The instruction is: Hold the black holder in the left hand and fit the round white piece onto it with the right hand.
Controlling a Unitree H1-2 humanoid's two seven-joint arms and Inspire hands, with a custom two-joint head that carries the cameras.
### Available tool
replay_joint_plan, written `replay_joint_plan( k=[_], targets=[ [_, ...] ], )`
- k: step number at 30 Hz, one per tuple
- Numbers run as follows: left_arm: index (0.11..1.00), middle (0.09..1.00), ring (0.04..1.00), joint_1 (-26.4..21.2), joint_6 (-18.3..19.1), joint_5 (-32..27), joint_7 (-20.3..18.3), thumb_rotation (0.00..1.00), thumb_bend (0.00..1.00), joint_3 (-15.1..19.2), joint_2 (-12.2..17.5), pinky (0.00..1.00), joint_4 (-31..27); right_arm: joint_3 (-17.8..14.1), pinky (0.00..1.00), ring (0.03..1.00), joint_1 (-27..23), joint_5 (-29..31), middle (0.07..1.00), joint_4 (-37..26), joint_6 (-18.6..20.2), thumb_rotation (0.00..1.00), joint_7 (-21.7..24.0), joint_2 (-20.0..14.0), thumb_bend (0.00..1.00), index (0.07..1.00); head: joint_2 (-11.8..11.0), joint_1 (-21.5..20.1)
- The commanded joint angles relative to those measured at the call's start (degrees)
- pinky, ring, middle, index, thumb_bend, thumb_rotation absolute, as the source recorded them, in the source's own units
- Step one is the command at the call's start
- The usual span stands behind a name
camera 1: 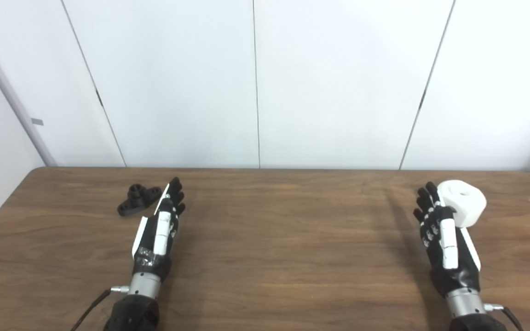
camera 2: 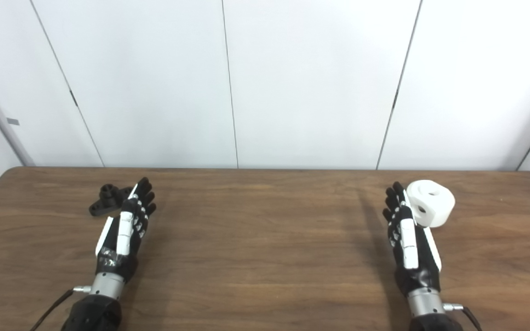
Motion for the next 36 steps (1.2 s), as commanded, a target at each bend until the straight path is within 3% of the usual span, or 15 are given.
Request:
replay_joint_plan(
  k=[1,17,20,21,23,25,26,29,32,36],
  targets=[
    [1.0,1.0,1.0,1.7,-1.7,-0.2,-0.5,0.93,0.75,-0.4,-0.5,1.0,3.1,0.3,1.0,1.0,1.5,0.6,0.984,2.9,-1.6,1.0,0.5,1.0,0.51,0.989,0.0,0.1],
    [1.0,1.0,1.0,1.5,-2.3,0.2,-0.4,0.94,0.77,-0.5,-0.3,0.99,3.8,0.4,1.0,0.999,1.6,0.3,0.98,2.6,-1.5,1.0,0.4,1.1,0.51,0.986,-0.1,0.2],
    [1.0,0.999,0.996,1.7,-2.3,-0.1,-0.7,0.91,0.73,-0.5,-0.2,0.99,3.4,0.5,1.0,1.0,1.7,0.2,0.981,2.8,-1.9,1.0,0.4,1.2,0.5,0.984,-0.4,0.5],
    [1.0,0.999,0.994,1.8,-2.3,3.0,0.6,0.9,0.72,-1.1,0.5,0.98,3.0,0.5,1.0,0.999,1.8,0.1,0.98,2.6,-1.6,1.0,0.1,1.3,0.5,0.983,-0.5,0.9],
    [0.864,0.837,0.827,2.3,-1.1,9.5,2.8,0.63,0.63,-2.6,2.3,0.81,0.9,0.4,1.0,0.994,2.0,0.2,0.974,2.2,-1.1,1.0,0.0,1.4,0.49,0.981,-0.8,1.5],
    [0.746,0.738,0.717,3.0,0.2,13.9,3.1,0.31,0.65,-4.1,4.3,0.67,-2.2,0.4,1.0,0.999,2.1,0.1,0.98,1.9,-0.6,1.0,-0.1,1.4,0.49,0.99,-0.9,2.2],
    [0.721,0.719,0.692,3.3,1.1,14.9,3.1,0.22,0.66,-4.5,4.9,0.64,-3.9,0.4,1.0,1.0,2.2,-0.1,0.981,1.8,-0.6,1.0,-0.2,1.4,0.48,0.992,-1.0,2.5],
    [0.703,0.698,0.677,3.9,3.1,18.2,3.8,0.12,0.69,-4.9,6.0,0.63,-7.9,0.5,1.0,1.0,2.1,-0.6,0.986,2.0,-1.0,1.0,-0.3,1.2,0.5,0.993,-1.3,2.8],
    [0.7,0.689,0.681,3.9,2.1,21.2,5.5,0.05,0.71,-4.6,6.8,0.65,-9.0,0.5,1.0,1.0,2.0,-0.6,0.99,2.2,-0.7,1.0,-0.5,1.2,0.51,0.992,-1.7,3.4],
    [0.702,0.686,0.68,4.0,1.1,25.4,8.2,0.04,0.73,-3.3,8.1,0.64,-10.2,0.4,1.0,1.0,1.9,-0.1,0.993,2.4,-0.8,1.0,-0.2,1.0,0.49,0.996,-2.1,5.3]
  ],
)
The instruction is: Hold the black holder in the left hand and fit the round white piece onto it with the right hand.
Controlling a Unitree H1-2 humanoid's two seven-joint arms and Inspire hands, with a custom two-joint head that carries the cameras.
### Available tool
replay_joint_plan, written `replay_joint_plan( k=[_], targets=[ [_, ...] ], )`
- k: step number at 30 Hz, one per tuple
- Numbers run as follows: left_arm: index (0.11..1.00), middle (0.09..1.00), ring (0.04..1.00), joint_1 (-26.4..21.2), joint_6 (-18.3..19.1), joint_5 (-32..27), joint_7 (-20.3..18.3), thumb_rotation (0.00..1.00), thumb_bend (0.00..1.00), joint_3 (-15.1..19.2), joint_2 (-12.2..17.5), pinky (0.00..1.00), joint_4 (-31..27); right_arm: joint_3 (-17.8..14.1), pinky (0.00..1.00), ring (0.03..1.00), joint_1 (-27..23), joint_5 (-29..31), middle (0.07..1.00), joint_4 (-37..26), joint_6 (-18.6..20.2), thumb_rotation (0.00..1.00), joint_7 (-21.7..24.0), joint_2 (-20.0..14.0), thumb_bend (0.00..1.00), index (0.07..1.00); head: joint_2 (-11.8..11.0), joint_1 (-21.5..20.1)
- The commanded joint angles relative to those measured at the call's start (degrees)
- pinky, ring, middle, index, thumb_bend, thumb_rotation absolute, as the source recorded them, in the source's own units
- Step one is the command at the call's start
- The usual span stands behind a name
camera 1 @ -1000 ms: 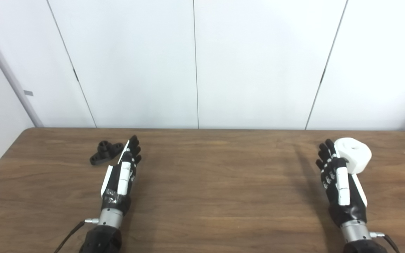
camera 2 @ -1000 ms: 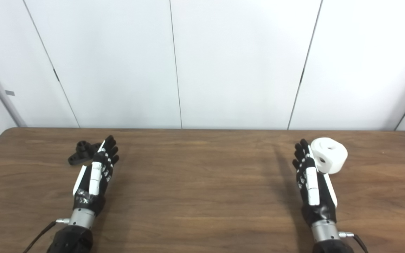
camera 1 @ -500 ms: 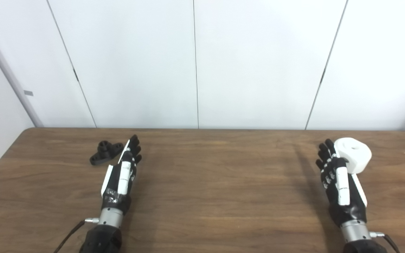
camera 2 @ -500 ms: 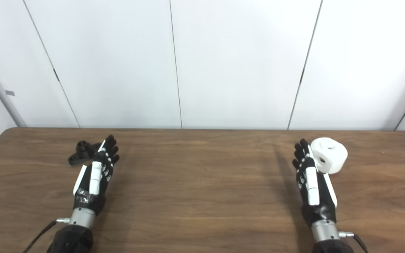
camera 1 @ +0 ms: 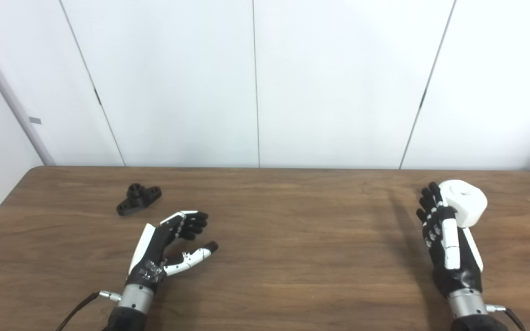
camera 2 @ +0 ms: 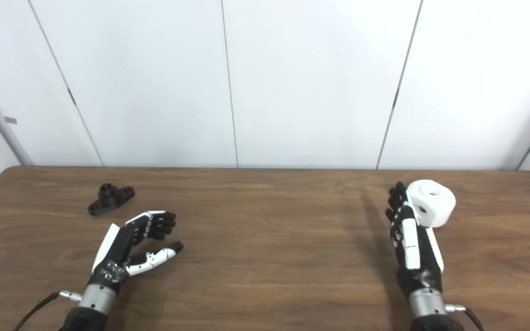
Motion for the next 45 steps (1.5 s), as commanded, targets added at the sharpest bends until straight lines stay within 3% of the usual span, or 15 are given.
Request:
replay_joint_plan(
  k=[1,8,14,21,25,34,40,45],
  targets=[
    [0.706,0.687,0.681,-1.2,-1.9,1.8,2.8,0.05,0.73,1.5,2.3,0.64,-2.2,0.2,1.0,1.0,2.1,0.7,0.997,2.4,-1.0,1.0,0.7,0.7,0.49,0.999,0.0,0.1],
    [0.719,0.699,0.689,-1.4,-3.6,5.3,5.9,0.1,0.73,4.6,6.3,0.64,-3.6,0.4,1.0,1.0,1.9,0.3,0.995,3.0,-1.3,1.0,0.3,0.7,0.49,0.996,-0.5,1.2],
    [0.723,0.728,0.71,-2.5,-6.5,11.2,11.7,0.19,0.79,7.2,11.1,0.64,-0.7,0.4,1.0,1.0,2.0,0.6,0.995,3.1,-1.2,1.0,0.5,0.8,0.47,0.996,-0.8,1.6],
    [0.832,0.845,0.814,-4.5,-7.5,14.9,16.1,0.27,0.83,7.8,15.5,0.74,5.3,0.3,1.0,1.0,1.8,1.5,1.0,4.1,-2.2,1.0,1.4,0.6,0.43,1.0,-1.4,2.9],
    [0.911,0.904,0.89,-5.6,-4.7,15.0,14.5,0.3,0.83,7.5,17.5,0.81,6.9,0.0,1.0,1.0,1.6,2.2,1.0,4.6,-2.6,1.0,2.0,0.5,0.43,1.0,-1.6,3.7],
    [0.905,0.945,0.973,-9.5,0.0,14.2,8.2,0.36,0.92,5.2,23.9,0.91,12.3,-0.2,1.0,1.0,1.5,2.9,1.0,5.2,-2.9,1.0,2.4,0.2,0.44,1.0,-1.6,5.3],
    [0.848,0.941,0.981,-12.1,0.0,13.5,5.2,0.35,0.94,2.8,26.2,0.94,16.2,-0.1,1.0,1.0,1.5,2.8,1.0,4.5,-2.0,1.0,2.1,0.2,0.43,1.0,-1.7,6.0],
    [0.833,0.936,0.979,-14.7,-2.0,14.0,3.6,0.35,0.98,-0.1,27.8,0.98,21.2,-0.4,1.0,1.0,1.4,3.9,1.0,4.9,-2.8,1.0,2.8,0.1,0.41,1.0,-1.7,6.5]
  ],
)
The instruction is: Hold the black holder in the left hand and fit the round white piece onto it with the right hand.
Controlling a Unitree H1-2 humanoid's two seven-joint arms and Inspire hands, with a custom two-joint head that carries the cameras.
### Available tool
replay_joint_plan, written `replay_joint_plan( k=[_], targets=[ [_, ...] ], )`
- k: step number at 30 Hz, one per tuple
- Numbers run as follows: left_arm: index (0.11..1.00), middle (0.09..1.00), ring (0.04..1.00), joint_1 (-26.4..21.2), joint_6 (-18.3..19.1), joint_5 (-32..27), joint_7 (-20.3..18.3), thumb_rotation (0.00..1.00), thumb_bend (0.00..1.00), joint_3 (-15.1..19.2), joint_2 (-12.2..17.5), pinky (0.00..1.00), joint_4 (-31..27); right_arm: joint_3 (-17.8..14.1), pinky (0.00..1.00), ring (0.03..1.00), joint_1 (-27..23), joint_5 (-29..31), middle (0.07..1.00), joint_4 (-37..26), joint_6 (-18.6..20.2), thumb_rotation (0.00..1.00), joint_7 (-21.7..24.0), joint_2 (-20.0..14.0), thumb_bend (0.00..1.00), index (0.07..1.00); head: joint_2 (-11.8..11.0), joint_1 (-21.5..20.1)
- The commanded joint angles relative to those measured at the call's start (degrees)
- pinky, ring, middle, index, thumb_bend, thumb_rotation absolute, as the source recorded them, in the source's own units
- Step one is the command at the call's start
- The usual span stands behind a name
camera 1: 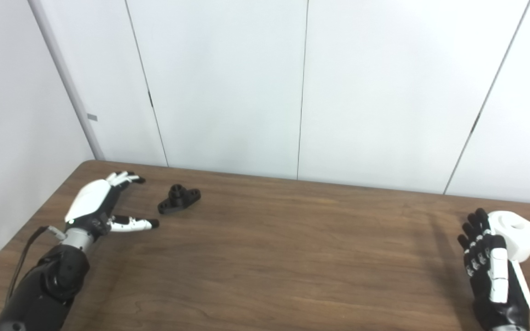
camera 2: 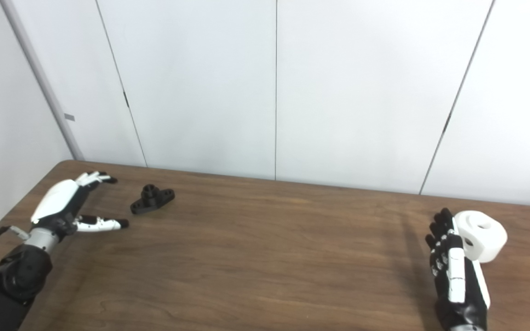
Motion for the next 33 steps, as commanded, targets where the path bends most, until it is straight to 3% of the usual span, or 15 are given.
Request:
replay_joint_plan(
  k=[1,17,25,33],
  targets=[
    [0.831,0.934,0.978,-3.6,-1.2,0.0,0.3,0.35,0.98,-0.2,3.3,0.99,0.3,-0.2,1.0,1.0,2.3,0.9,1.0,3.0,-1.6,1.0,0.7,0.6,0.42,1.0,0.1,0.1],
    [0.803,0.908,0.98,-6.6,-0.9,1.1,-0.2,0.39,0.99,-5.2,3.8,1.0,4.8,-1.1,1.0,1.0,2.8,2.7,1.0,1.3,-1.1,1.0,1.3,0.1,0.39,1.0,-0.5,4.2],
    [0.802,0.895,0.965,-8.2,-0.7,1.1,0.2,0.4,0.98,-6.2,4.0,1.0,7.1,-1.3,1.0,1.0,3.4,2.0,1.0,-1.0,0.3,1.0,0.3,0.0,0.55,0.995,-0.2,4.4],
    [0.801,0.893,0.955,-9.6,-0.9,0.7,-0.4,0.41,0.97,-7.1,4.2,1.0,10.0,-1.1,1.0,1.0,3.9,2.3,1.0,-2.7,0.4,1.0,0.8,0.1,0.51,1.0,0.0,4.3]
  ],
)
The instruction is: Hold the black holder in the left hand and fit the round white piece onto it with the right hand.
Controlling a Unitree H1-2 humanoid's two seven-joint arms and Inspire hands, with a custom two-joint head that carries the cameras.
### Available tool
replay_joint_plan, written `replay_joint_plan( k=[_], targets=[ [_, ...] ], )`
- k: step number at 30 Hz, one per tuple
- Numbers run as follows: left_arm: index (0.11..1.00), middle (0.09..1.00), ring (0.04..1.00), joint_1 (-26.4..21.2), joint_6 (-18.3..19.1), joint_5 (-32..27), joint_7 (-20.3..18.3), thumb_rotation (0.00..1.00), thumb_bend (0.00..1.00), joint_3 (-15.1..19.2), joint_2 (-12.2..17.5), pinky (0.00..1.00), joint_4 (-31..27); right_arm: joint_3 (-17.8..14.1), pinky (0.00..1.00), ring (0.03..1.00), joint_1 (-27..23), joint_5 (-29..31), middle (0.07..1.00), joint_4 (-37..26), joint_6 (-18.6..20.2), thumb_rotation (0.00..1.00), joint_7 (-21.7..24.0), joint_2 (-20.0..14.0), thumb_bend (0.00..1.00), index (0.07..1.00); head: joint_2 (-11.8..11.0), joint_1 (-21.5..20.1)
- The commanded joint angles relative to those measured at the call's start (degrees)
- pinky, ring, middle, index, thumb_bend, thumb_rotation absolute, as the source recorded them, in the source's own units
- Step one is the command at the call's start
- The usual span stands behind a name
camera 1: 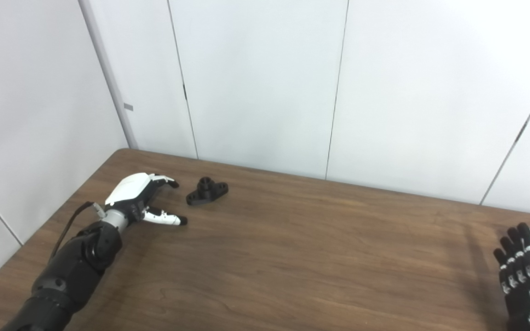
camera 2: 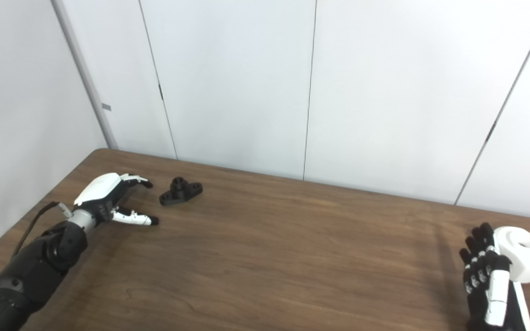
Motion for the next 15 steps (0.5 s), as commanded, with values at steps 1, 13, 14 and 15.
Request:
replay_joint_plan(
  k=[1,13,14,15],
  targets=[
    [0.8,0.891,0.953,-3.2,-0.7,0.1,0.9,0.4,0.97,0.2,2.5,1.0,0.0,0.2,1.0,1.0,2.3,0.2,1.0,0.1,-0.5,1.0,0.4,0.5,0.5,1.0,0.1,0.0],
    [0.786,0.88,0.933,-6.2,-0.7,0.7,0.3,0.41,0.95,-2.5,1.9,0.98,4.6,0.8,1.0,1.0,3.9,0.5,1.0,-4.7,1.3,1.0,0.3,1.1,0.43,1.0,0.7,-0.9],
    [0.787,0.881,0.934,-6.7,-0.9,0.8,0.3,0.42,0.96,-2.9,1.8,0.98,5.2,0.9,1.0,1.0,4.0,0.6,1.0,-5.0,1.4,1.0,0.2,1.2,0.43,1.0,0.7,-1.0],
    [0.787,0.882,0.935,-6.9,-1.0,0.8,0.4,0.42,0.95,-3.2,1.8,0.98,5.7,0.9,1.0,1.0,4.1,0.6,1.0,-5.2,1.6,1.0,0.2,1.2,0.42,1.0,0.7,-1.0]
  ],
)
